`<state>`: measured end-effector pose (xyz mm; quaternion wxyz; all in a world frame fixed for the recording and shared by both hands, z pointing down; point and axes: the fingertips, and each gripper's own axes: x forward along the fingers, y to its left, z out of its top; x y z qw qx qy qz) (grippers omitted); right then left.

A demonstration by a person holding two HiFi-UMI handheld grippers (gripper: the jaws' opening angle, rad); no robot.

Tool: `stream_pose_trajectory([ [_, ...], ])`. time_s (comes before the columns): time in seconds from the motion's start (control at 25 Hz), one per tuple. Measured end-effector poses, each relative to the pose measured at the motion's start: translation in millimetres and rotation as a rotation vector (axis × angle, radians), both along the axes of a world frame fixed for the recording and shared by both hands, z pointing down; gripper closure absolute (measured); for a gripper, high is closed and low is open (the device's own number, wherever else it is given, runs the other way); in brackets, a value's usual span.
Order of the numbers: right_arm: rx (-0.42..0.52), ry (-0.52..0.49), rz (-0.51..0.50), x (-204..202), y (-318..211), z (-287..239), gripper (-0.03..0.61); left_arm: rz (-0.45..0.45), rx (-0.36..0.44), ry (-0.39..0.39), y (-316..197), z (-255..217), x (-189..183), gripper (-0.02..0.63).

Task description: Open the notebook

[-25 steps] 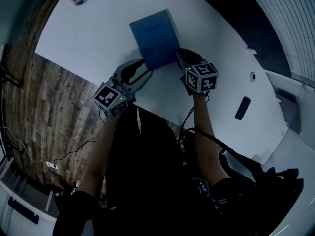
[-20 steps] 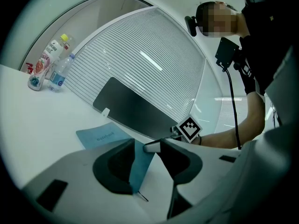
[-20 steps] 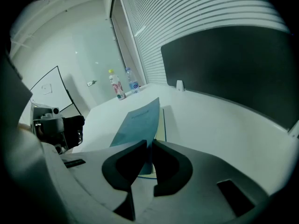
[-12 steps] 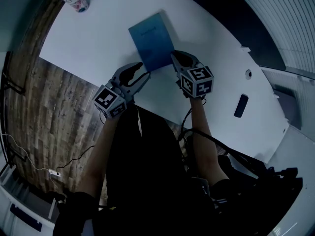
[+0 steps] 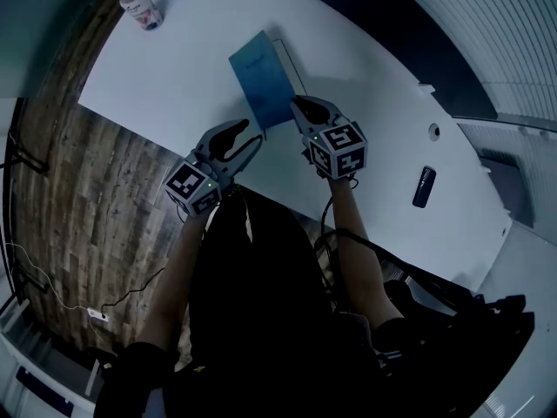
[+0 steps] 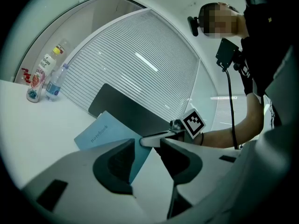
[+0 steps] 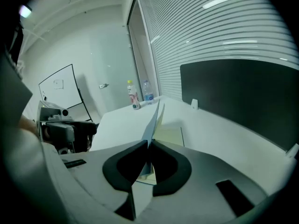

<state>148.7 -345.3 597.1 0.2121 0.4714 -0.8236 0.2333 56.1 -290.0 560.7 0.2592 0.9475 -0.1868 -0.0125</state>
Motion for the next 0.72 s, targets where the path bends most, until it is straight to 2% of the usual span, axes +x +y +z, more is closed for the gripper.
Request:
stream_pose_trajectory([
  [0.44,0.024,-0.018,-0.059,-30.1,12.2,-15.4,0.557,-0.030,0.007,0.003,10.6,-11.2,-17.1,0.462],
  [0.72,0.050,0.013,-0.095,-51.0,15.9,-22.4,0.557,-0.049,0.005,0.011,13.1,-17.1,-27.3,0.462],
])
